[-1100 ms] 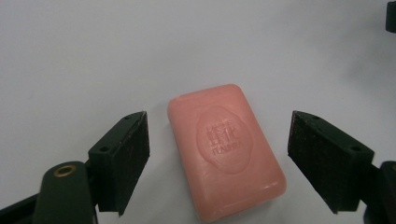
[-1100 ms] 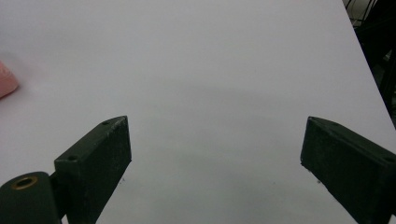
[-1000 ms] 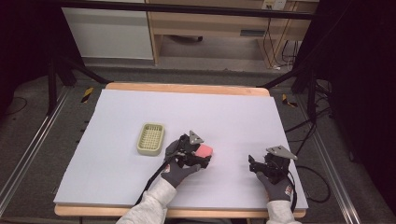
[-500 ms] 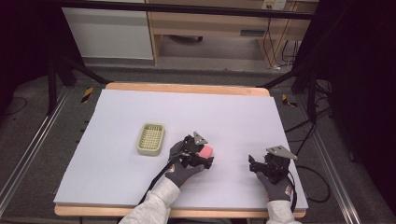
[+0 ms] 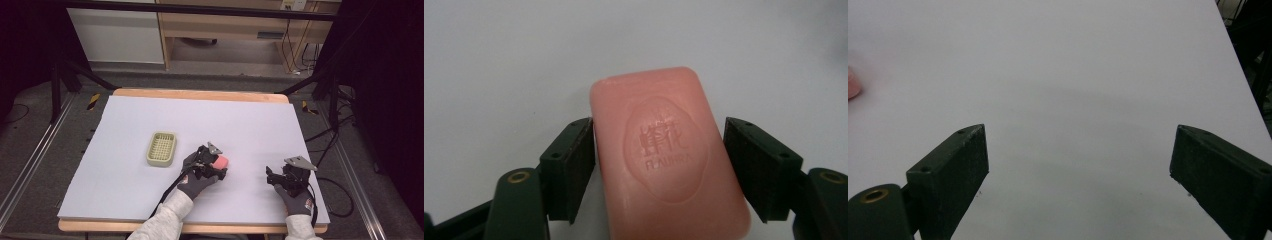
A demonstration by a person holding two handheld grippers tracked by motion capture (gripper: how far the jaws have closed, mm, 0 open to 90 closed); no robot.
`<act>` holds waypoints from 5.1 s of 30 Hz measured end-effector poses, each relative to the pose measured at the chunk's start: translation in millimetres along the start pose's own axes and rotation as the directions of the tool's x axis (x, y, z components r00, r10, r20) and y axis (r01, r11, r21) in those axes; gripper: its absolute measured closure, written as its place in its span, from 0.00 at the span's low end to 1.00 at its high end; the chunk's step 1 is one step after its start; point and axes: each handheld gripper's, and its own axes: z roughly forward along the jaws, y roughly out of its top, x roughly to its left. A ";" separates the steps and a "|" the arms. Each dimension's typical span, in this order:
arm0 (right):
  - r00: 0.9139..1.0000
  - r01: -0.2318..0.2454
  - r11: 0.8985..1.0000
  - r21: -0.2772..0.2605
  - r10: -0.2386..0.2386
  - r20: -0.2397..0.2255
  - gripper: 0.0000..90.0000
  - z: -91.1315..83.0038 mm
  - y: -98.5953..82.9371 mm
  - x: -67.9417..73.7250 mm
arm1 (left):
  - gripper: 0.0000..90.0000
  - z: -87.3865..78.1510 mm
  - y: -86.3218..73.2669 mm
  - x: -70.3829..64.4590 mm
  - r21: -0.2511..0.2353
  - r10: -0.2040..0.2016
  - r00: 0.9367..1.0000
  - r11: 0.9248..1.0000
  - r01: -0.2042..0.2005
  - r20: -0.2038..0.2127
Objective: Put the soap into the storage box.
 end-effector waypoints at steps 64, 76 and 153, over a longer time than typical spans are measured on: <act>1.000 -0.011 1.000 -0.007 0.011 0.004 0.10 -1.2 0.0 -1.2 | 0.41 -63.6 -2.4 18.9 -0.031 0.006 1.000 1.000 -0.005 0.014; 1.000 -0.006 1.000 -0.008 0.006 0.007 0.10 -1.4 0.0 -0.9 | 0.41 -86.2 -10.8 30.3 -0.058 -0.013 1.000 0.998 0.013 0.005; 1.000 -0.005 1.000 -0.011 0.005 0.004 0.10 0.8 0.9 2.2 | 0.41 -112.3 -27.9 137.2 -0.149 -0.263 0.945 0.960 0.237 -0.193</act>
